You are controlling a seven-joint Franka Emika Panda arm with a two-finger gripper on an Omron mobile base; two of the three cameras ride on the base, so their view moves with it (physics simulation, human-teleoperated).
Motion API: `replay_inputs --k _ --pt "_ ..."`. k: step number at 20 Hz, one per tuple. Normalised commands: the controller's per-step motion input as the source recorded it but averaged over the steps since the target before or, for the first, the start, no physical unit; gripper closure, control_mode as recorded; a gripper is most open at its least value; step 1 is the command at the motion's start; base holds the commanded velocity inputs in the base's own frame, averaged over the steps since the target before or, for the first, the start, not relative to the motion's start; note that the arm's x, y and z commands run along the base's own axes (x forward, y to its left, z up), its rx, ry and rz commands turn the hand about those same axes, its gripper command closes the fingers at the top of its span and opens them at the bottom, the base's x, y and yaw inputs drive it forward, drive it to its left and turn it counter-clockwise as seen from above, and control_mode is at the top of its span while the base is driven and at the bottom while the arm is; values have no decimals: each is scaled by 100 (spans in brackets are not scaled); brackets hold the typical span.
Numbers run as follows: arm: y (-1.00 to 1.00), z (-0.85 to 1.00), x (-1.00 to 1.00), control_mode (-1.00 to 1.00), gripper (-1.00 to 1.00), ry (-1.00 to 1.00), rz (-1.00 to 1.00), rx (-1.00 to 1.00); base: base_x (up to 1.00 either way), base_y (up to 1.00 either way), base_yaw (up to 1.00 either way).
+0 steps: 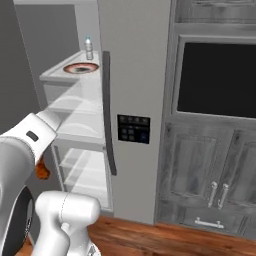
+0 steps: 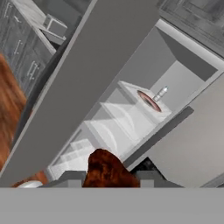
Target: Retrieve the chicken drumstick from the fridge and place it on the saucepan with marinade on the stove.
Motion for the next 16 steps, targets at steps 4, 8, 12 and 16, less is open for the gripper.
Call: replay_inputs --k 4,8,12,16 --pt "0 0 0 100 100 0 0 0 -25 -23 7" --pt "0 0 0 100 100 0 0 0 -3 -3 13" --pt "0 0 0 100 100 0 0 0 0 0 19" --pt "0 0 0 100 100 0 0 0 -1 0 26"
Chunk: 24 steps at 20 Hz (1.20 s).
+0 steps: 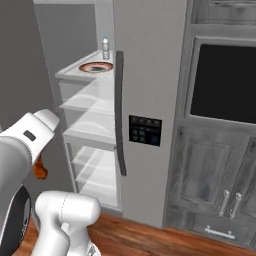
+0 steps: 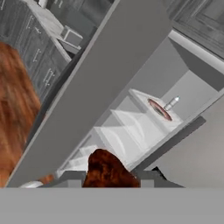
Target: Retrieve the chicken drumstick from the fridge and place it on the saucepan with marinade on the stove.
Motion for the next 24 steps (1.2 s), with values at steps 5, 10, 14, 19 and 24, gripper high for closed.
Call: replay_inputs --k 5,10,14,19,24 --pt "0 0 0 100 100 0 0 0 -6 0 30" --pt "0 0 0 100 100 0 0 0 0 0 33" --pt "0 0 0 100 100 0 0 0 0 0 34" --pt "0 0 0 100 100 0 0 0 0 0 34" --pt "0 0 0 100 100 0 0 0 0 0 33"
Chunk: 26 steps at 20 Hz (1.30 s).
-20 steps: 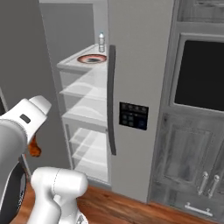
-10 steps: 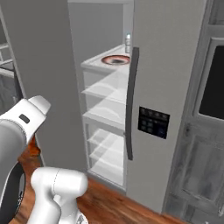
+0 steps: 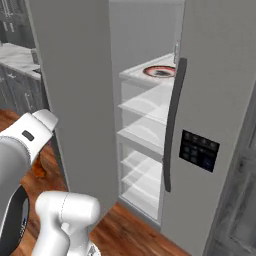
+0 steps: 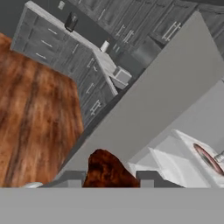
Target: Retrieve the chicken drumstick from the fridge and place it on the saucepan with marinade on the stove.
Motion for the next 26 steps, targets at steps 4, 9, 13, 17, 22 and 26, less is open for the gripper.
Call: replay_inputs --k 4,9,13,17,22,26 --pt "0 0 0 100 100 0 0 0 0 0 33" --pt "0 0 0 100 100 0 0 0 0 0 32" --pt "0 0 0 100 100 0 0 0 0 0 33" --pt "0 0 0 100 100 0 0 0 0 0 33" --pt "0 0 0 100 100 0 0 0 0 0 34" --pt "0 0 0 100 100 0 0 0 0 0 34"
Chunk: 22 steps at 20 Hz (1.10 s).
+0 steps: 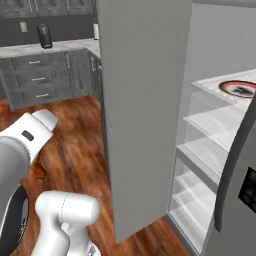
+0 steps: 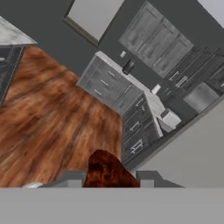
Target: Retrieve the chicken drumstick from the fridge and place it on the saucepan with marinade on the stove.
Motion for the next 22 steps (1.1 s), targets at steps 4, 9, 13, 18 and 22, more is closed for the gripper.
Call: replay_inputs --k 4,9,13,18,22 --pt "0 0 0 100 100 0 0 0 0 0 35" --pt "0 0 0 100 100 0 0 0 0 0 35" --pt "0 0 0 100 100 0 0 0 0 0 34" --pt "0 0 0 100 100 0 0 0 0 0 34" --pt "0 0 0 100 100 0 0 0 0 0 33"
